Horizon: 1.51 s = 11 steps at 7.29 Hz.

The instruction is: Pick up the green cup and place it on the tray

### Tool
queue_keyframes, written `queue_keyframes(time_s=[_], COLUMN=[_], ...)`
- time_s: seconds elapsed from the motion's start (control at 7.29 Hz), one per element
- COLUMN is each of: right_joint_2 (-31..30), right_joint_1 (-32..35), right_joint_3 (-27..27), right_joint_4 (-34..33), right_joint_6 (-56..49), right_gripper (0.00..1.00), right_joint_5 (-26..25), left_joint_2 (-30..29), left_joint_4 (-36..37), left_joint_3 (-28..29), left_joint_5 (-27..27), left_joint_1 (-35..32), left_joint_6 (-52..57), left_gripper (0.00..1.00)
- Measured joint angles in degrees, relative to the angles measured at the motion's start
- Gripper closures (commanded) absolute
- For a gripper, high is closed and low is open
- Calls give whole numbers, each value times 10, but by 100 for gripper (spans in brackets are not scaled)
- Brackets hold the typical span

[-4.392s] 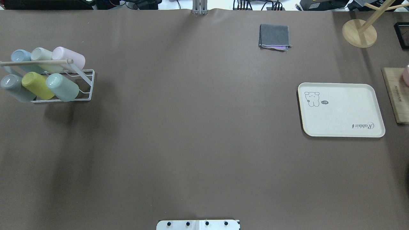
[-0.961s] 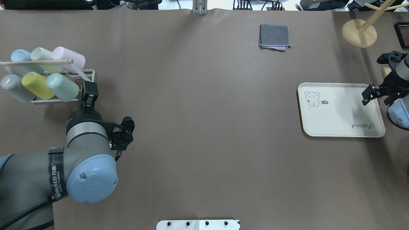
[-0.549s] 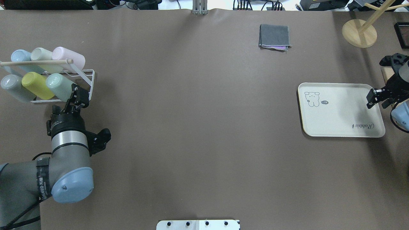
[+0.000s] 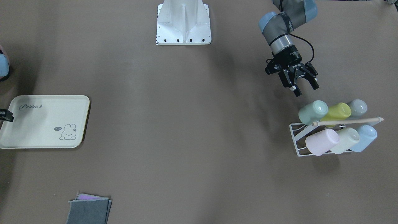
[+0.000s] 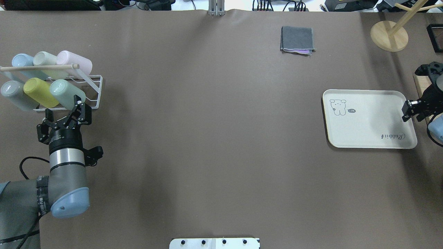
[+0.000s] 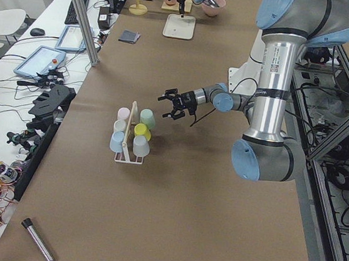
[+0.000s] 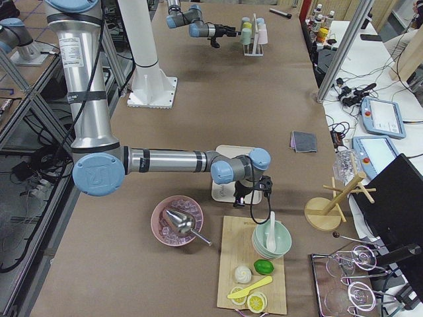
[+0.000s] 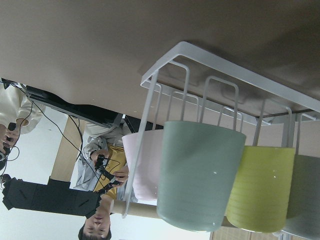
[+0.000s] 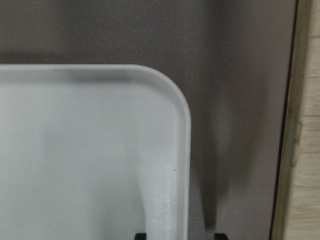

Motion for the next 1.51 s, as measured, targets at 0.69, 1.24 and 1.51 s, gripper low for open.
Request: queue_keyframes(time_s=[0.69, 1.24, 1.51], right_joint_2=[-4, -3, -3], right_joint_1=[0, 1, 2], right_joint_3=[-5, -6, -5], right_joint_4=[-2, -4, -4], right_joint_6=[8, 9, 9], right_gripper=[76, 100, 100], right_joint_5=[-4, -4, -4], left_joint_2=[-5, -9, -17], left_joint_4=[-23, -43, -44], left_joint_3=[78, 104, 118], left_joint_5=[48, 62, 62], left_joint_1=[15, 2, -10], left_joint_6=[22, 50, 80], left_gripper=[2, 2, 2])
